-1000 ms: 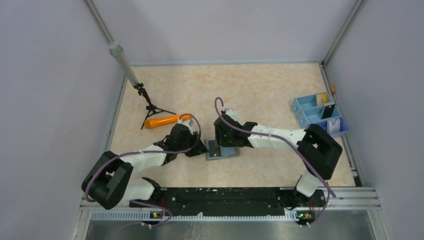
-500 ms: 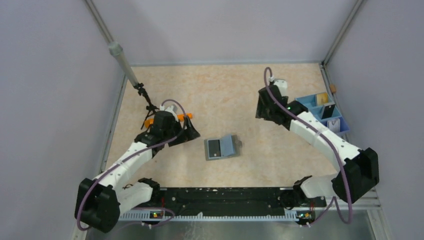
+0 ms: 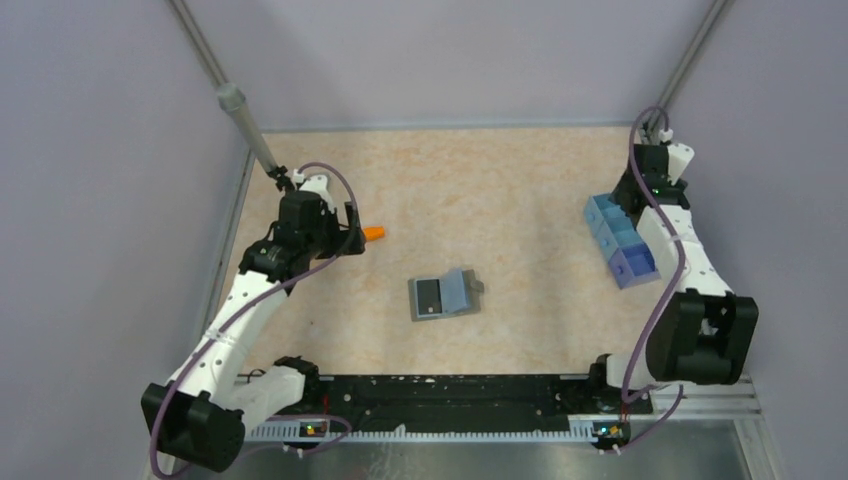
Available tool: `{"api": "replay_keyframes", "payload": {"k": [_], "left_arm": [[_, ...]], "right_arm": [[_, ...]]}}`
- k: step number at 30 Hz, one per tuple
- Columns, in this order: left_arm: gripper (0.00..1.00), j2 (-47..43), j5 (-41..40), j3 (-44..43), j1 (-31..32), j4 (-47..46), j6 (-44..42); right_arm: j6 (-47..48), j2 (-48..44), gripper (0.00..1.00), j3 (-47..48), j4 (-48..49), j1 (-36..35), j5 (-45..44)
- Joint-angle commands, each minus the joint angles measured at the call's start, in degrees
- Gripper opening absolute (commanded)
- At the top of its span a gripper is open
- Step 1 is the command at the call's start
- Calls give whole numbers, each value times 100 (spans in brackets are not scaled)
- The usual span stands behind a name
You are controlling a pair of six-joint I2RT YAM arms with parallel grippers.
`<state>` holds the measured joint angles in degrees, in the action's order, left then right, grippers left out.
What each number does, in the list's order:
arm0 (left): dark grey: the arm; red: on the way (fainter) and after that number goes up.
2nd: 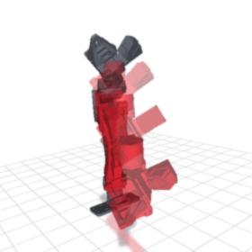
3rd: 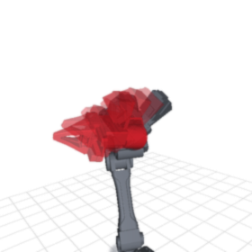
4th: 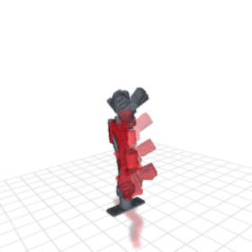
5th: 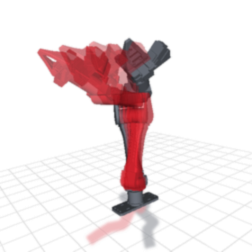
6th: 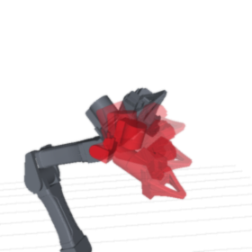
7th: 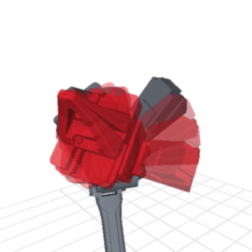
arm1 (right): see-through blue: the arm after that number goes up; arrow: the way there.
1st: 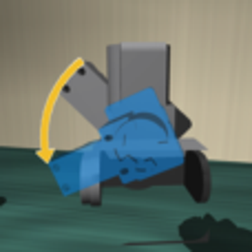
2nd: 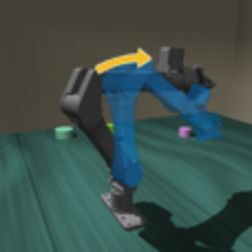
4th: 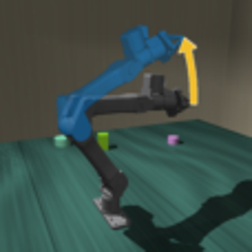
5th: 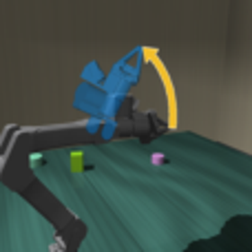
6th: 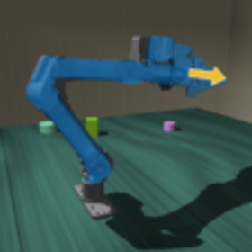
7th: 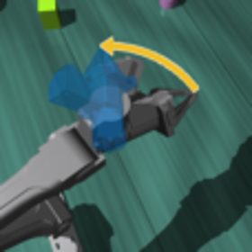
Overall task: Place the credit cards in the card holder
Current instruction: Pick up the credit card from the storage box.
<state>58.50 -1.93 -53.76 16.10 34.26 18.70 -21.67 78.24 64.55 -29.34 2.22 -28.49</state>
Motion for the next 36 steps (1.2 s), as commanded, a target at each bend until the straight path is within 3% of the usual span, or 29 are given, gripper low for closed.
{"api": "replay_keyframes", "payload": {"k": [1,16,28,36], "left_arm": [[99,-67,-331,100,-28,37,-353],[99,8,-187,126,-30,2,-367],[99,39,-132,145,-30,-16,-367],[99,56,-55,153,-40,-24,-367]], "right_arm": [[202,649,62,272,812,706,341],[-61,1945,58,612,1523,1871,1392],[-222,2490,48,829,1856,2106,2017],[-193,2277,49,909,1895,2107,2122]]}}
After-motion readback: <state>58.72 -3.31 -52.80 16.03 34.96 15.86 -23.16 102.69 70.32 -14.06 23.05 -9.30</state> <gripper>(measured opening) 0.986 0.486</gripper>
